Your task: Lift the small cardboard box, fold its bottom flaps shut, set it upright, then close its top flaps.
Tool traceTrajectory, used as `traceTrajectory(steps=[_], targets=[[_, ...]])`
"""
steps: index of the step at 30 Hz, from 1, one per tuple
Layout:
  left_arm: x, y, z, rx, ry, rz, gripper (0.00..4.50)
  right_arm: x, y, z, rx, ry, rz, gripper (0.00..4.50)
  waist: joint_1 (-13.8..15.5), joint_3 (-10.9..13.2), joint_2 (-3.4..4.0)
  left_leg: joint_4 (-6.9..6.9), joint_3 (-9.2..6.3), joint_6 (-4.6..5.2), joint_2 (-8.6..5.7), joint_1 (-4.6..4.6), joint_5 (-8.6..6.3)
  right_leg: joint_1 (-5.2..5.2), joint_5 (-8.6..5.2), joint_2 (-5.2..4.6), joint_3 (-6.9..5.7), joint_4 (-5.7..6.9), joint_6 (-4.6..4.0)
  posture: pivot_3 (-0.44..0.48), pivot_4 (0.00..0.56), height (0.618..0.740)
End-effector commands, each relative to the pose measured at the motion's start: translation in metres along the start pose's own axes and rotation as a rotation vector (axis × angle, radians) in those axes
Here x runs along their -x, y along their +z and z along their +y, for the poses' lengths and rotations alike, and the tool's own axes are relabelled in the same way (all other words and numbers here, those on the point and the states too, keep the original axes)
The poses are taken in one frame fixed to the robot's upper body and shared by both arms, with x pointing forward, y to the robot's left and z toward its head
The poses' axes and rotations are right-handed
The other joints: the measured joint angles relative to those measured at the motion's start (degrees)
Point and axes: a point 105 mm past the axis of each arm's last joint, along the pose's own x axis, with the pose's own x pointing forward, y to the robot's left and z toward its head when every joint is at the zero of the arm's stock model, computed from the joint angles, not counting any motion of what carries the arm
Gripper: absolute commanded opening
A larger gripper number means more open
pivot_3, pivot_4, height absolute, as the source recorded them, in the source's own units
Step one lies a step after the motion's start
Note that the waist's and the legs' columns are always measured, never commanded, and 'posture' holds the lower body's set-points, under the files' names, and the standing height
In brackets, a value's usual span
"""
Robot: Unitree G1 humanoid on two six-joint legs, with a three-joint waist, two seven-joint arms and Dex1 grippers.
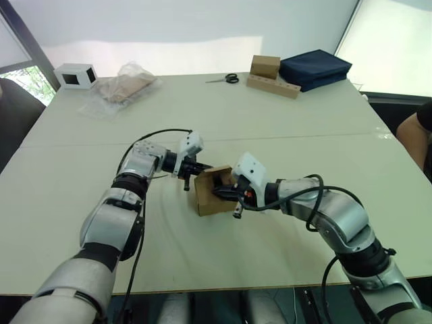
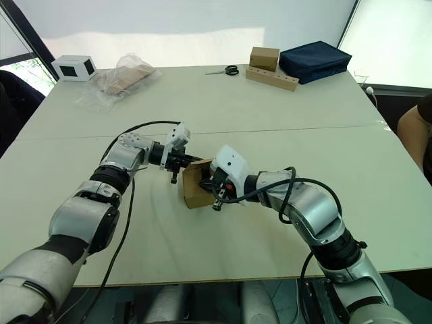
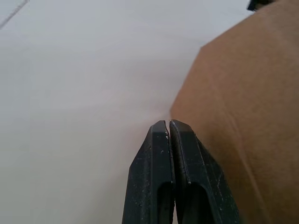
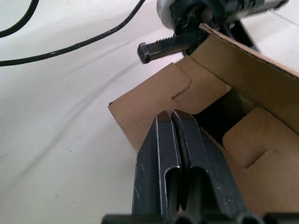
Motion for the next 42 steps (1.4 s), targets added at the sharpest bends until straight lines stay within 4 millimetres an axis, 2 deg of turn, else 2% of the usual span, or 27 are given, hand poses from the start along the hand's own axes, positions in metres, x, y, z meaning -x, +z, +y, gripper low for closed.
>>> traceTrajectory(steps=[1, 5, 9, 13, 16, 19, 22, 25, 27, 37, 42], targets=[[0.027, 0.017, 0.016, -0.057, 0.159, -0.108, 0.08, 0.003, 0.003, 0.0, -0.026, 0.005, -0.035, 0.0, -0.4, 0.0, 0.0, 0.0, 0.0, 0.0, 0.0, 0.0, 0.0, 0.0, 0.0, 0.0, 0.0, 0.0, 0.0, 0.0, 0.15, 0.74], [0.053, 0.024, 0.024, -0.069, 0.307, -0.188, 0.08, 0.004, 0.005, -0.002, -0.043, 0.009, -0.06, 0.0, -0.6, 0.0, 0.01, -0.02, -0.03, -0.07, 0.01, 0.0, 0.04, -0.03, 0.0, 0.0, 0.0, 0.02, 0.0, 0.0, 0.15, 0.74], [0.076, 0.031, 0.016, -0.065, 0.39, -0.245, 0.08, 0.004, 0.006, -0.002, -0.052, 0.021, -0.073, 0.0, -0.6, 0.0, 0.02, -0.02, -0.02, -0.08, 0.01, 0.0, 0.04, -0.02, 0.0, -0.03, 0.01, 0.02, 0.0, 0.0, 0.15, 0.74], [0.093, 0.032, -0.009, -0.034, 0.436, -0.266, 0.08, 0.004, 0.006, -0.004, -0.057, 0.023, -0.082, 0.0, -0.5, 0.0, 0.02, -0.02, -0.03, -0.11, 0.01, 0.0, 0.06, -0.02, 0.0, -0.05, 0.02, 0.04, 0.0, 0.0, 0.15, 0.74], [0.105, 0.03, -0.039, 0.041, 0.477, -0.286, 0.08, 0.005, 0.005, -0.006, -0.069, 0.019, -0.09, 0.0, -0.5, 0.0, 0.03, -0.02, -0.03, -0.09, 0.02, 0.0, 0.05, -0.02, 0.0, -0.07, 0.02, 0.04, 0.0, 0.0, 0.15, 0.74], [0.111, 0.029, -0.06, 0.112, 0.498, -0.302, 0.08, 0.005, 0.003, -0.007, -0.08, 0.018, -0.096, 0.0, -0.4, 0.0, 0.03, -0.03, -0.04, 0.0, 0.03, 0.01, 0.0, -0.02, 0.0, -0.08, 0.02, 0.05, 0.0, 0.0, 0.15, 0.74], [0.108, 0.028, -0.08, 0.171, 0.49, -0.312, 0.08, 0.005, 0.003, -0.007, -0.094, 0.018, -0.105, 0.0, -0.1, 0.0, 0.02, -0.03, -0.04, 0.07, 0.02, 0.02, -0.04, 0.02, 0.0, -0.11, 0.01, 0.07, 0.0, 0.0, 0.15, 0.74], [0.093, 0.02, -0.107, 0.244, 0.437, -0.305, 0.08, 0.004, 0.002, -0.01, -0.121, 0.017, -0.119, 0.0, -0.3, 0.0, 0.03, -0.05, -0.02, 0.07, 0.02, 0.04, -0.04, 0.02, 0.0, -0.12, 0.02, 0.04, 0.0, 0.0, 0.15, 0.74], [0.084, 0.016, -0.115, 0.265, 0.417, -0.298, 0.08, 0.005, 0.003, -0.011, -0.131, 0.018, -0.125, 0.0, -0.3, 0.0, 0.03, -0.06, -0.01, 0.06, 0.02, 0.04, -0.04, 0.02, 0.0, -0.12, 0.02, 0.03, 0.0, 0.0, 0.15, 0.74], [0.056, 0.009, -0.12, 0.256, 0.366, -0.262, 0.08, 0.009, 0.005, -0.013, -0.142, 0.019, -0.139, 0.0, -0.2, 0.0, 0.03, -0.1, 0.0, 0.01, 0.02, 0.07, -0.01, 0.05, 0.0, -0.09, 0.01, -0.01, -0.01, 0.0, 0.15, 0.74], [0.049, -0.002, -0.119, 0.252, 0.355, -0.229, 0.08, 0.011, 0.005, -0.01, -0.145, 0.02, -0.142, 0.0, -0.2, 0.0, 0.03, -0.11, 0.0, 0.02, 0.01, 0.07, -0.02, 0.05, 0.0, -0.09, 0.01, -0.02, -0.01, 0.0, 0.15, 0.74]])
